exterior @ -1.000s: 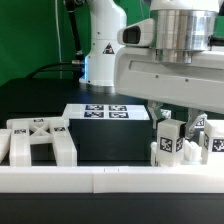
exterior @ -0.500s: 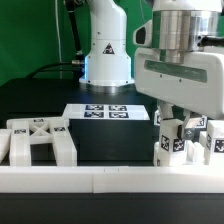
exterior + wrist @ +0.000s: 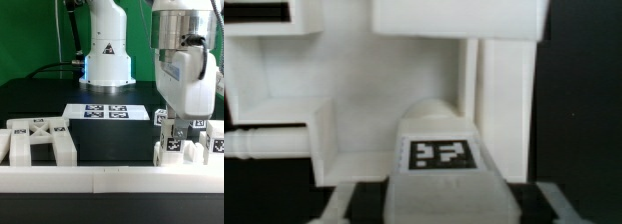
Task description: Assemble chair
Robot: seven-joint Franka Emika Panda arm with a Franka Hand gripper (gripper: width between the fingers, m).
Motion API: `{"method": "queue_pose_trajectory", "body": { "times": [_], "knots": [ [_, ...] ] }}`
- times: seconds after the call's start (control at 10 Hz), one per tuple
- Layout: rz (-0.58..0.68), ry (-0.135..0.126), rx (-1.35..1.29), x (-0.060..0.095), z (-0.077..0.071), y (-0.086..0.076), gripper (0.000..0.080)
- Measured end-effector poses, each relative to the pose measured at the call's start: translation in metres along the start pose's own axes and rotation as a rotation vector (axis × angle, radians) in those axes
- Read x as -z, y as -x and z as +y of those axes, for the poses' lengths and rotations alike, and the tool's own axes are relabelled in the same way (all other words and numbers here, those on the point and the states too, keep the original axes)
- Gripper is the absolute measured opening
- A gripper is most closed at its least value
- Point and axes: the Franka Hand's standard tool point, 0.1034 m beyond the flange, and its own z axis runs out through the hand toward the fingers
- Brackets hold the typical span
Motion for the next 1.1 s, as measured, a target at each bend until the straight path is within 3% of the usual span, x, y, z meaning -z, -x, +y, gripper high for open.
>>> {"method": "queue_pose_trajectory", "body": {
  "times": [0.6,0.8,0.9,1.1],
  "knots": [
    [0.009,0.023,-0.132,-0.001,0.005,-0.005,0.0291],
    [0.007,0.026,-0.078,0.0,0.005,-0.005,0.0533],
    [0.003,0.037,-0.01,0.004,0.006,-0.006,0.0612],
    [-0.005,0.031,0.08,0.01,0.005,-0.005,0.0643]
  ]
}}
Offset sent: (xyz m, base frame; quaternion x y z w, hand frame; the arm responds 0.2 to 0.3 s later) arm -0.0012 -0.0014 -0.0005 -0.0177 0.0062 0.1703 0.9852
